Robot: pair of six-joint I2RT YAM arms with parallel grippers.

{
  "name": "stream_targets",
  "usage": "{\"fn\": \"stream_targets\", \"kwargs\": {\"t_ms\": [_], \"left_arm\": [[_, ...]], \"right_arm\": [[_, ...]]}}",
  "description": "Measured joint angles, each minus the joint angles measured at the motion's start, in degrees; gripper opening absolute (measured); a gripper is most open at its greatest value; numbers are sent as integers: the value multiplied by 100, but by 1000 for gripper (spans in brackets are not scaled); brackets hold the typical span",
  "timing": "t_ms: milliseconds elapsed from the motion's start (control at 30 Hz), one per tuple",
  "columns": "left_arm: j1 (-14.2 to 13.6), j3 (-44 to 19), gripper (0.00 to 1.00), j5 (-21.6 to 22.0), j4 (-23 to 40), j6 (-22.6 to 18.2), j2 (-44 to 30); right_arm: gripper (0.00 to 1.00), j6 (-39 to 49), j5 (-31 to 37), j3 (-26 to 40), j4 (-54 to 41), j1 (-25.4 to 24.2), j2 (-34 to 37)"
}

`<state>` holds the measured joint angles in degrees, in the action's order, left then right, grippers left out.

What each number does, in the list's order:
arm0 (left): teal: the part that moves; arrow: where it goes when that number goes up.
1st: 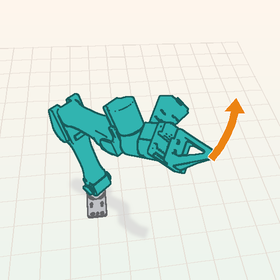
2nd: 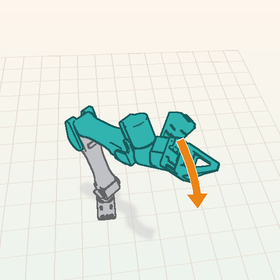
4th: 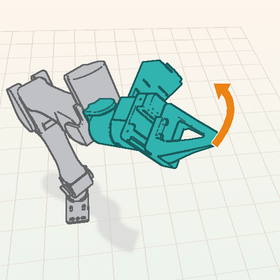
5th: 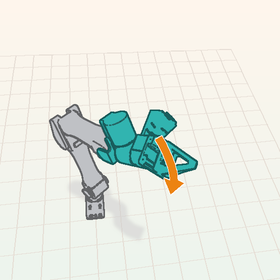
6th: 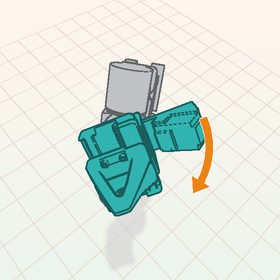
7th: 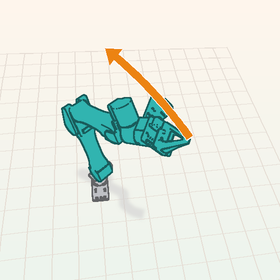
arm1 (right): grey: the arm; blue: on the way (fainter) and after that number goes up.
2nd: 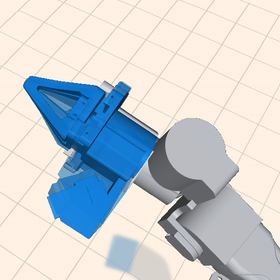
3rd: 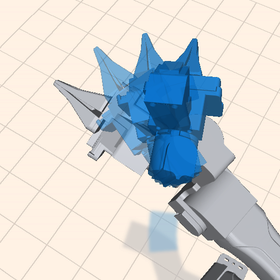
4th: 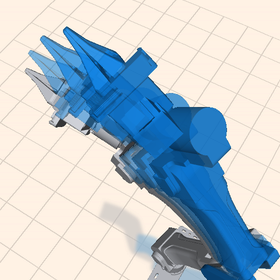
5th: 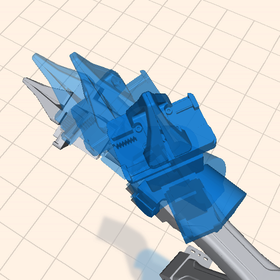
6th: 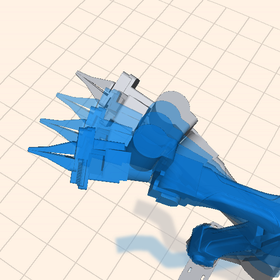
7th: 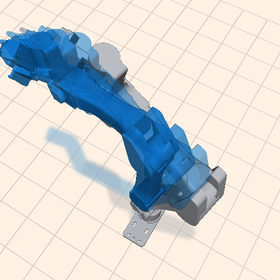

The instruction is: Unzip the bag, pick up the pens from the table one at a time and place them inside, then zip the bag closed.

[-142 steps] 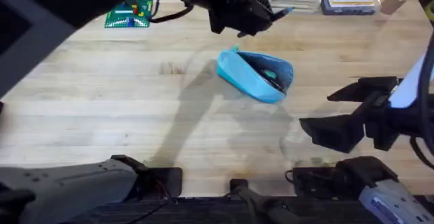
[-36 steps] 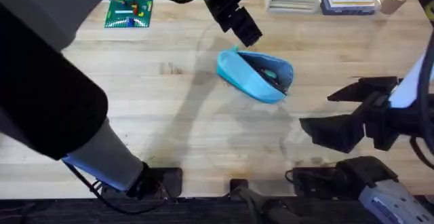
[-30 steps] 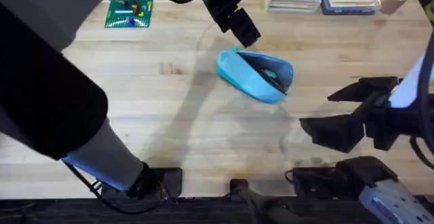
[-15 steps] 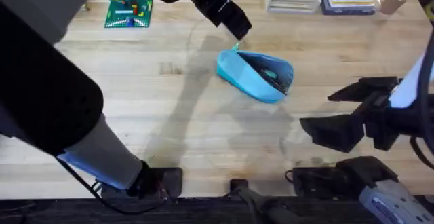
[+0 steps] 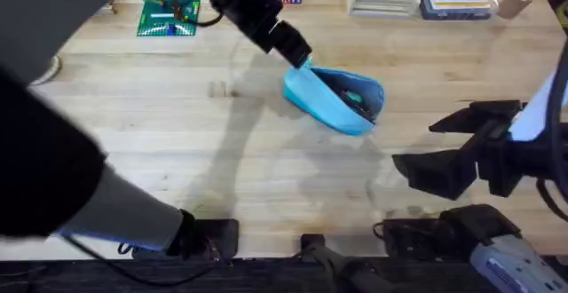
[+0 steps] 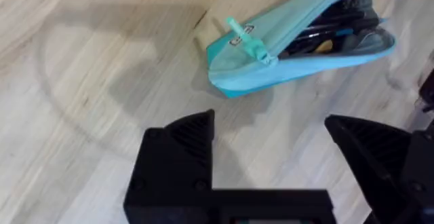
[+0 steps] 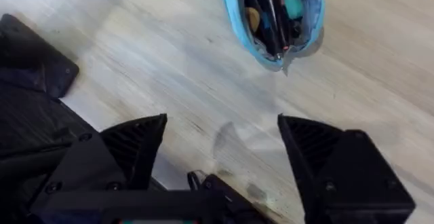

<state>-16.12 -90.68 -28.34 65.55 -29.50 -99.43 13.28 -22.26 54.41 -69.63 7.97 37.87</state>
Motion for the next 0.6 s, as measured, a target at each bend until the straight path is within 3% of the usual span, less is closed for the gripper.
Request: {"fn": "stream_targets", "kwargs": {"t_ms": [100, 267, 333, 367, 600], "left_arm": [[206, 510, 999, -106, -178, -7, 439], [869, 1106, 996, -547, -126, -282, 1053], [1123, 1173, 996, -745, 55, -514, 1107], [1453, 1216, 995, -1076, 281, -1029, 1107], [1541, 1216, 995, -1287, 281, -1369, 1107]], "right_arm": [[997, 0, 0, 0, 0, 0, 0], [997, 0, -1, 0, 0, 0, 0], [998, 0, 0, 0, 0, 0, 0], [997, 0, -2, 0, -2, 0, 0], [998, 0, -1, 0, 34, 0, 0]]}}
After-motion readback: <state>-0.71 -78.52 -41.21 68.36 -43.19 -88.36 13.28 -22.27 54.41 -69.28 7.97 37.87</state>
